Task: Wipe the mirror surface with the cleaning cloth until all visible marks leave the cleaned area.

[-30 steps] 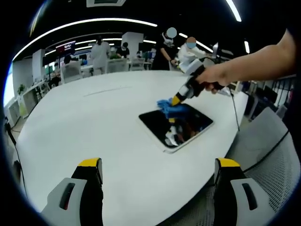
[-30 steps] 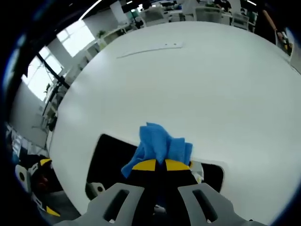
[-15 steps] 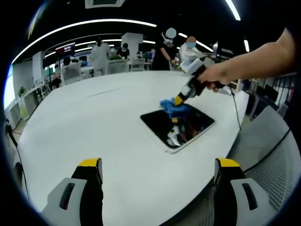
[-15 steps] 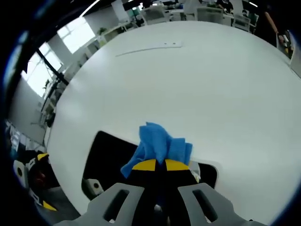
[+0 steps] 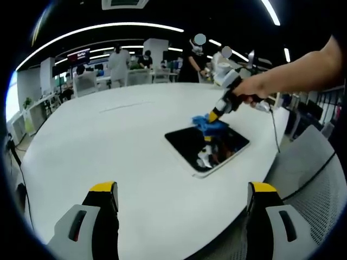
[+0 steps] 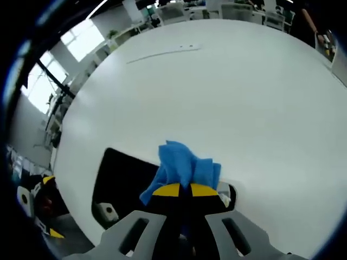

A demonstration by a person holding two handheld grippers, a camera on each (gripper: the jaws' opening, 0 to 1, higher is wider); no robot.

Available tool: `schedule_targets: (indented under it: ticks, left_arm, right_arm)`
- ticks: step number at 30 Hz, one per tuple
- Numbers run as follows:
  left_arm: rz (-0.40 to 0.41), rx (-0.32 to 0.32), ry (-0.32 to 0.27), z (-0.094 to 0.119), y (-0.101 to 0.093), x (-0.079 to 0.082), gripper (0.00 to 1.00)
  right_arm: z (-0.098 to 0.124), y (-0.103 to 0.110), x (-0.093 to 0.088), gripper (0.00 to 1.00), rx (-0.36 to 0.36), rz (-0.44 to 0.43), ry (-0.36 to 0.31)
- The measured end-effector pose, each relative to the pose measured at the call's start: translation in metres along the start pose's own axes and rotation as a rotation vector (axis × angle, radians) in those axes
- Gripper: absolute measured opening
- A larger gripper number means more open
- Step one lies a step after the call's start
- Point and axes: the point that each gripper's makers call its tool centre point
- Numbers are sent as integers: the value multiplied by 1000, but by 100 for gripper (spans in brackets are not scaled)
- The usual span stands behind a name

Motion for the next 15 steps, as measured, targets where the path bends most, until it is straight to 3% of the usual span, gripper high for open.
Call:
schedule_targets:
  ticks: [7,11,13,15]
  left_arm:
    - [-7,-4,-1,0,-1,0,99]
    - [-4,-3,-3,0,-1,0,99]
    - [-6,-6,-1,0,-2,0,99]
    - [-7,-13,0,0,-3,-1,99]
  right_arm:
    - [-3,0,0,0,-48,47,-17]
    - [-1,3,-6,0,-29,-1,-33]
    - [0,11,-14,0,6,-66,-36]
    - [1,11,-18,0,3,-40,-46]
Point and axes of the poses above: the point that each gripper's makers call its tool centre point, and the gripper's own axes: z roughly backward along the fingers, y roughly to its left, x roughly out of its top, and after that the axes turned 12 degrees about x, right-handed
